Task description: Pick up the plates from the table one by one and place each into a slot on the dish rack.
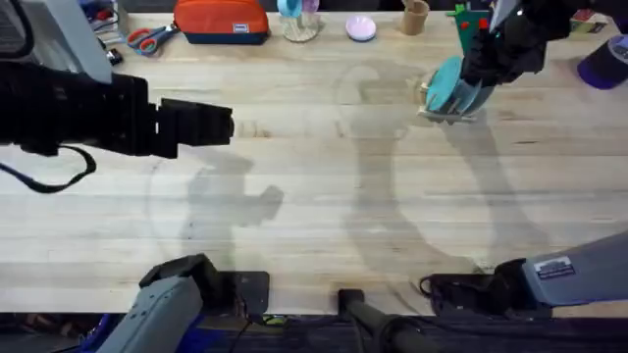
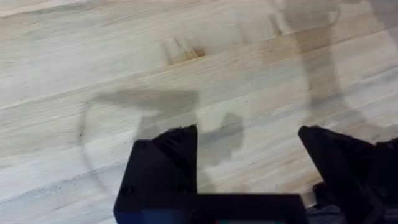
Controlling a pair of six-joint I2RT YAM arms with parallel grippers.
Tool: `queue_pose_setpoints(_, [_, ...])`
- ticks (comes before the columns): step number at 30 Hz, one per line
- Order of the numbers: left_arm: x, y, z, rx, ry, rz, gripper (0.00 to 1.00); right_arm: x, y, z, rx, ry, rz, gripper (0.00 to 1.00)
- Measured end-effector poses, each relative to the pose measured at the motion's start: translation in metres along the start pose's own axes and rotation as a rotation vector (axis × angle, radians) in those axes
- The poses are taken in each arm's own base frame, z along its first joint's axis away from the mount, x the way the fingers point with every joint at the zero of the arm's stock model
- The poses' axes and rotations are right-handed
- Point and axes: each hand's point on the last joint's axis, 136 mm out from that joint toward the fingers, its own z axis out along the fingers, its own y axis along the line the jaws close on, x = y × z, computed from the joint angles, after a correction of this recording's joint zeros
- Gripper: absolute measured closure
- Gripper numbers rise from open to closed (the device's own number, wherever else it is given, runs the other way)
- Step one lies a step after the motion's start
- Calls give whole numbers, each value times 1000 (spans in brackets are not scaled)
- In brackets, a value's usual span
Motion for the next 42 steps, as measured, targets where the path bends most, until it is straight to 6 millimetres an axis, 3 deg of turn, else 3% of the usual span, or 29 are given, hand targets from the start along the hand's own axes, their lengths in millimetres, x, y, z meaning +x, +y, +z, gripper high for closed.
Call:
queue_pose_setpoints(7, [0, 0, 0, 0, 0, 0, 7, 0, 1, 3, 1, 5, -1, 973])
queue_pose_setpoints(12, [0, 0, 0, 0, 0, 0, 7, 0, 1, 3, 0, 2, 2, 873])
queue_pose_setpoints(16, [0, 0, 0, 0, 0, 0, 7, -1, 1, 3, 0, 1, 3, 850])
queue_pose_setpoints(35, [0, 0, 0, 0, 0, 0, 7, -1, 1, 2, -1, -1, 4, 831])
queue_pose_setpoints(42, [0, 0, 0, 0, 0, 0, 7, -9, -2, -15, -12, -47, 17, 829])
